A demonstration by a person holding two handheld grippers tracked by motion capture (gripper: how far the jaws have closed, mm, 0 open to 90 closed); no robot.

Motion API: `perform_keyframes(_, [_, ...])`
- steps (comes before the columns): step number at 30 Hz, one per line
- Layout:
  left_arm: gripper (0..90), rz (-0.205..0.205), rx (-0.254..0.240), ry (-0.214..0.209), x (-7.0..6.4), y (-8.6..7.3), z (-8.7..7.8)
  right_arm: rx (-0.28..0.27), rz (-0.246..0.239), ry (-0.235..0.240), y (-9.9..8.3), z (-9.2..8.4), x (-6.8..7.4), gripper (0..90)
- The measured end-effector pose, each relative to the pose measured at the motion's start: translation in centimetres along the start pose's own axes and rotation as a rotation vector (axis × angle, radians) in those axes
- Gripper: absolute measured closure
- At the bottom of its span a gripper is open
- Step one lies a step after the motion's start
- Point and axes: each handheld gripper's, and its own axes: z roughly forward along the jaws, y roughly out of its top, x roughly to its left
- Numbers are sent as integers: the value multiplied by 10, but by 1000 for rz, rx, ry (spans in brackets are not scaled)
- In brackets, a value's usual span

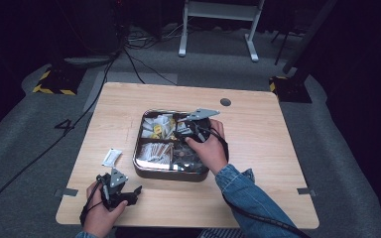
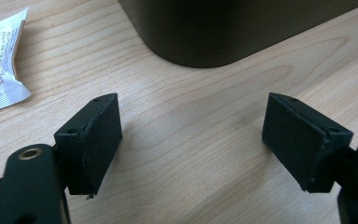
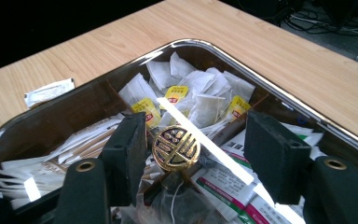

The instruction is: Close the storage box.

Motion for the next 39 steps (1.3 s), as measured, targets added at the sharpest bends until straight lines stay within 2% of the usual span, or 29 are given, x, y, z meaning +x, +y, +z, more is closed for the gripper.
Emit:
perform_keyframes(6, [203,-1,0,0,0,0,0,-24,12,6,0,-25,-9,400])
perform_keyframes(14, [225,4,-6,0,0,0,-1,-57,52,-2,-8,-55,-27,397])
perform_keyframes(17, [245,17,-2,5,0,0,-4,-68,66,-6,-14,-68,-35,395])
perform_keyframes(22, [239,0,-31,-7,-1,1,-11,-76,85,-22,-24,-86,-48,393])
perform_keyframes(27, [237,3,-26,-11,0,0,-15,-75,99,-39,-34,-100,-58,391])
perform_keyframes(32, [237,-11,-26,-10,3,-2,-19,-73,97,-60,-44,-115,-65,390])
perform_keyframes(39, [223,-5,-17,-9,9,-6,-24,-69,112,-80,-63,-135,-74,387])
